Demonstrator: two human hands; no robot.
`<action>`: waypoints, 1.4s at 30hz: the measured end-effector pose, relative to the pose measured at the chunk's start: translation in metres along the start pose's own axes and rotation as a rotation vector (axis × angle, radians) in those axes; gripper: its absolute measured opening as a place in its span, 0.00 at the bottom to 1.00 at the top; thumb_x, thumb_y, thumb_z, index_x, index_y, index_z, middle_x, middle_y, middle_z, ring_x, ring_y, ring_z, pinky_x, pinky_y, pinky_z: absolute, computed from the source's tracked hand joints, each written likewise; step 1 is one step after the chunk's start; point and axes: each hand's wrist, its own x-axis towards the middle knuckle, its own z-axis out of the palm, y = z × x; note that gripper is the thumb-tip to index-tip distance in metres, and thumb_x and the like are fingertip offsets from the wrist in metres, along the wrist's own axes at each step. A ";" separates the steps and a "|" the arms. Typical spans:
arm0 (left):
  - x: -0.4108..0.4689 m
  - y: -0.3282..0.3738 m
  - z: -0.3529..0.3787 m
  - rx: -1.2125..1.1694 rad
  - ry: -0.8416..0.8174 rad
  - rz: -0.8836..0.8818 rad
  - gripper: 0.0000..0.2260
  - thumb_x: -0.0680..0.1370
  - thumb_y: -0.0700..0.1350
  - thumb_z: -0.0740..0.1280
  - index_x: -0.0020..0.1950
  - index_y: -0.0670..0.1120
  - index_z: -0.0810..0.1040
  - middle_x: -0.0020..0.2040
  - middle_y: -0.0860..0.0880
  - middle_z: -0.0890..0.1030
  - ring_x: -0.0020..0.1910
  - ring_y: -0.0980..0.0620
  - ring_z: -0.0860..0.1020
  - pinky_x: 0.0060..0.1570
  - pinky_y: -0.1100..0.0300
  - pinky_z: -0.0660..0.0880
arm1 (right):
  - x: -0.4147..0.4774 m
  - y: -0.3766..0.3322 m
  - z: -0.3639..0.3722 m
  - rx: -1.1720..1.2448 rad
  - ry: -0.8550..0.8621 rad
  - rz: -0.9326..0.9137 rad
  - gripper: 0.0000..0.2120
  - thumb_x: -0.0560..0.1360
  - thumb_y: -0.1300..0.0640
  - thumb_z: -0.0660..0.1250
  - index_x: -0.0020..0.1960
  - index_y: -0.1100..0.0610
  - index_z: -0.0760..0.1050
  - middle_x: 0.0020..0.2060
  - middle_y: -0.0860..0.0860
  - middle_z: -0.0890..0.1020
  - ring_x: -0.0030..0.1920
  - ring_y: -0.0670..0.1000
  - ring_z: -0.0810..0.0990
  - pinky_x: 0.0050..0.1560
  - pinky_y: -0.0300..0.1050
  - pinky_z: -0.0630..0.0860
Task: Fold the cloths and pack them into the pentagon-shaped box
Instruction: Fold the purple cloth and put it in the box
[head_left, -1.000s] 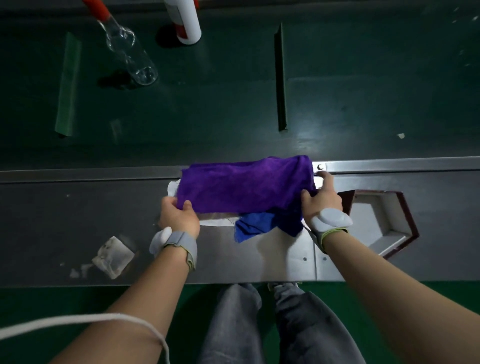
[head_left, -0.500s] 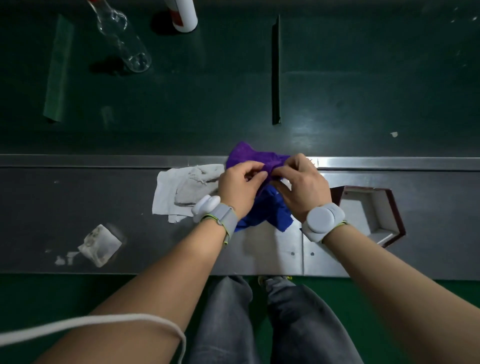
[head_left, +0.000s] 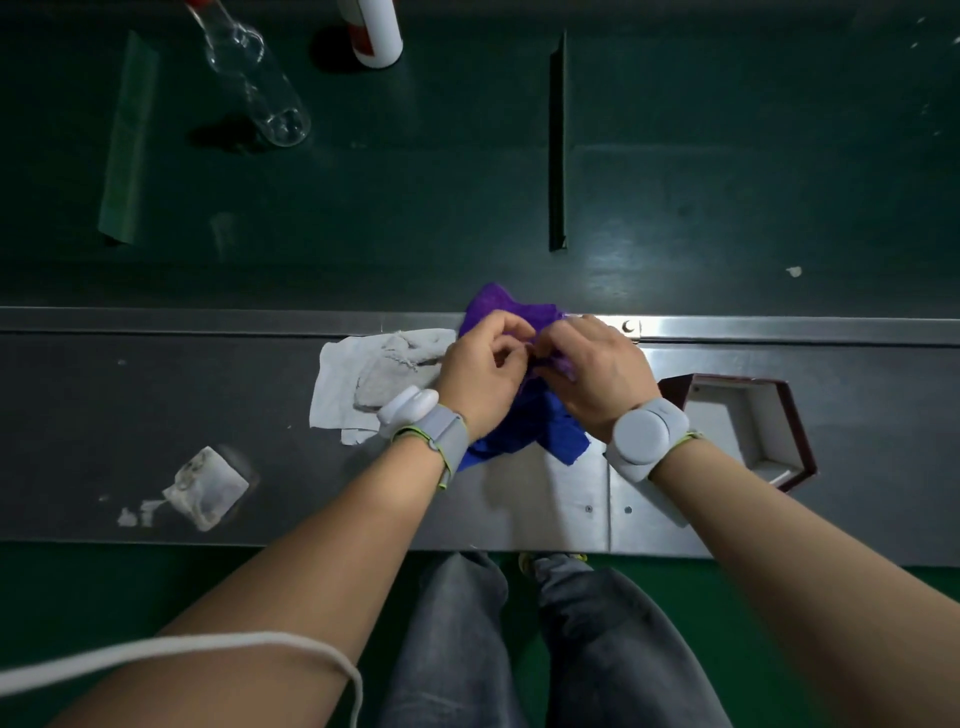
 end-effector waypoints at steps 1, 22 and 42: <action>-0.002 0.000 0.000 0.024 0.010 0.025 0.10 0.71 0.36 0.66 0.48 0.48 0.75 0.38 0.55 0.80 0.40 0.53 0.79 0.49 0.52 0.77 | 0.002 -0.002 -0.001 0.007 0.030 0.023 0.08 0.68 0.63 0.71 0.46 0.61 0.77 0.40 0.58 0.80 0.41 0.62 0.78 0.37 0.53 0.76; -0.003 0.038 -0.090 0.320 -0.120 0.196 0.06 0.77 0.49 0.66 0.47 0.50 0.81 0.35 0.51 0.80 0.34 0.54 0.75 0.38 0.58 0.71 | 0.016 -0.020 -0.108 0.289 0.270 0.349 0.06 0.73 0.60 0.70 0.48 0.53 0.82 0.43 0.49 0.81 0.42 0.50 0.79 0.48 0.48 0.77; -0.020 0.101 -0.142 0.604 0.189 0.671 0.09 0.76 0.51 0.65 0.52 0.49 0.78 0.50 0.53 0.84 0.42 0.50 0.81 0.37 0.56 0.77 | 0.032 -0.043 -0.145 0.311 0.305 0.318 0.06 0.76 0.63 0.66 0.50 0.54 0.79 0.40 0.54 0.85 0.38 0.51 0.84 0.39 0.46 0.82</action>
